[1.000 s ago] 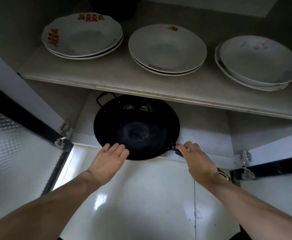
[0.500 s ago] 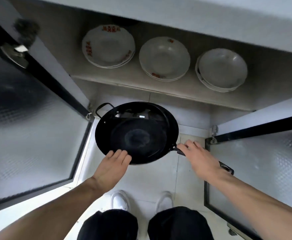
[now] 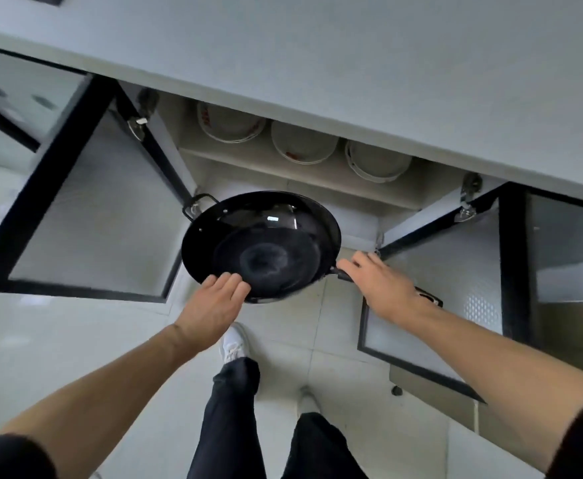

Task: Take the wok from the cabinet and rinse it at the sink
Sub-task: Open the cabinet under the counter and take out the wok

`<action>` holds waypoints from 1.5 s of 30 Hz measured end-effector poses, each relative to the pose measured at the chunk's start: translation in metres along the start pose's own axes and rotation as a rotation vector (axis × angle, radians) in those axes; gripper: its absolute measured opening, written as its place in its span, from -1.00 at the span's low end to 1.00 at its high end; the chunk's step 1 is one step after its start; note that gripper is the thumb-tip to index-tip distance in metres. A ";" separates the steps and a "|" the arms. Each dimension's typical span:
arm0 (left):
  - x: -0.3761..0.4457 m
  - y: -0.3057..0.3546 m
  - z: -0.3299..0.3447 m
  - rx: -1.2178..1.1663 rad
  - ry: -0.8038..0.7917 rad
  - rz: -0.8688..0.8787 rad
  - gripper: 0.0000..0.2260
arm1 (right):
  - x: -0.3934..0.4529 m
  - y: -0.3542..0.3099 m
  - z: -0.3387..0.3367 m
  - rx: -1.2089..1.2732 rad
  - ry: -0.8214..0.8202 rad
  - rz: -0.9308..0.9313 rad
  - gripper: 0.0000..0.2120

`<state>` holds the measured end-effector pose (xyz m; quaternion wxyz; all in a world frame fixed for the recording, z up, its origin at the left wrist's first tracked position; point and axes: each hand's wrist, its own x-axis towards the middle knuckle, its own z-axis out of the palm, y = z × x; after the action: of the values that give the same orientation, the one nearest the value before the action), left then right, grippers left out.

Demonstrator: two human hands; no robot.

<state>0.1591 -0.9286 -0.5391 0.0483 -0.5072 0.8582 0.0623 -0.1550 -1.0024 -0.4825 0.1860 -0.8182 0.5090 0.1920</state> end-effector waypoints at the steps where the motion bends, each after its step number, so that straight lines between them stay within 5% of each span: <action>1: -0.008 0.010 -0.009 0.014 0.014 -0.013 -0.52 | -0.012 0.001 -0.005 -0.014 -0.001 -0.003 -0.22; 16: -0.150 0.118 -0.163 0.031 0.109 -0.118 -0.63 | -0.178 -0.031 -0.069 -0.098 0.229 -0.200 -0.25; 35: -0.265 0.039 -0.304 0.216 0.374 -0.223 -0.76 | -0.191 -0.171 -0.203 -0.146 0.529 -0.361 -0.32; 45: -0.268 -0.026 -0.344 0.355 0.502 -0.181 -0.90 | -0.196 -0.211 -0.254 -0.153 0.689 -0.289 -0.29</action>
<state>0.3036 -0.7628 -0.1617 -0.0718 -0.5648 0.7921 -0.2199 -0.0125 -0.8932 -0.1437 -0.0324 -0.9097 0.4051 -0.0849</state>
